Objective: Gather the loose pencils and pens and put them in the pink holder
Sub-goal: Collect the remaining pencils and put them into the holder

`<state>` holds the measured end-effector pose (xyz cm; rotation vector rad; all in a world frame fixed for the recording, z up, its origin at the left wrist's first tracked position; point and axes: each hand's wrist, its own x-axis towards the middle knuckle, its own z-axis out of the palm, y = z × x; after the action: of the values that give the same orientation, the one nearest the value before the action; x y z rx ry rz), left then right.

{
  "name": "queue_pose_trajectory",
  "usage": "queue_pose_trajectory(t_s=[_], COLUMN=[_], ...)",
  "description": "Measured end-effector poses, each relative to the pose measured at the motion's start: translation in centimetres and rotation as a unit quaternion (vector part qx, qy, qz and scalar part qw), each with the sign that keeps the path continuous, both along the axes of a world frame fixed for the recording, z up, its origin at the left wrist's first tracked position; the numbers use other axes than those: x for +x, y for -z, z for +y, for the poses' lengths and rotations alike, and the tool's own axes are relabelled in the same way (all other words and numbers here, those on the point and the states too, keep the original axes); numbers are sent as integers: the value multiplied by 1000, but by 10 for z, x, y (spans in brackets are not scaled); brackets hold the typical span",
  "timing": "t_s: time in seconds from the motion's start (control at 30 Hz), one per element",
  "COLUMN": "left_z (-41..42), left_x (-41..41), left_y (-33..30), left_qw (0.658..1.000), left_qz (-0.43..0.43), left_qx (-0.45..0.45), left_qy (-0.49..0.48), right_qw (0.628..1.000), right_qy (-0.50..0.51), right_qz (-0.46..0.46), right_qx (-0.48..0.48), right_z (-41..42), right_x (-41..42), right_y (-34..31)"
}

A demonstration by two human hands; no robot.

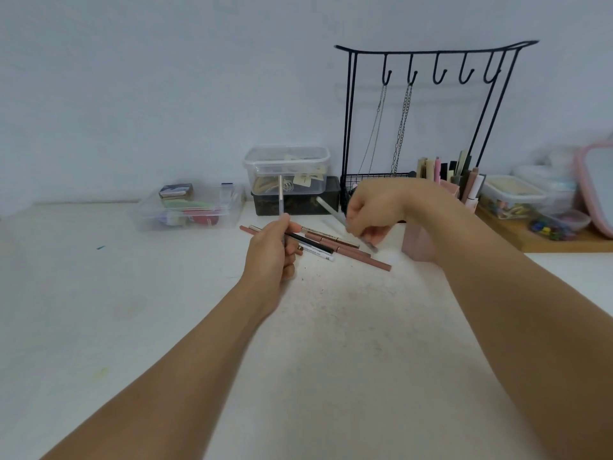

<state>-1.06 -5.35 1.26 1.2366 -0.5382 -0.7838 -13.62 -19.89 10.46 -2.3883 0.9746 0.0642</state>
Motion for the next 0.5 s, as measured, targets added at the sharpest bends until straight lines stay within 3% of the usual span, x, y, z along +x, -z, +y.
queue_pose_trajectory(t_s=[0.1, 0.2, 0.5], left_z=[-2, -2, -7], left_x=[1, 0, 0], left_y=[2, 4, 6], left_qw=[1000, 998, 997], left_qz=[-14, -22, -70], left_qx=[-17, -41, 0], left_qy=[19, 39, 27], right_qw=[982, 963, 959], right_qy=[-59, -78, -7], right_qz=[-120, -176, -234], right_qx=[134, 190, 161], right_z=[11, 24, 45], right_x=[8, 18, 41], right_y=[2, 9, 32])
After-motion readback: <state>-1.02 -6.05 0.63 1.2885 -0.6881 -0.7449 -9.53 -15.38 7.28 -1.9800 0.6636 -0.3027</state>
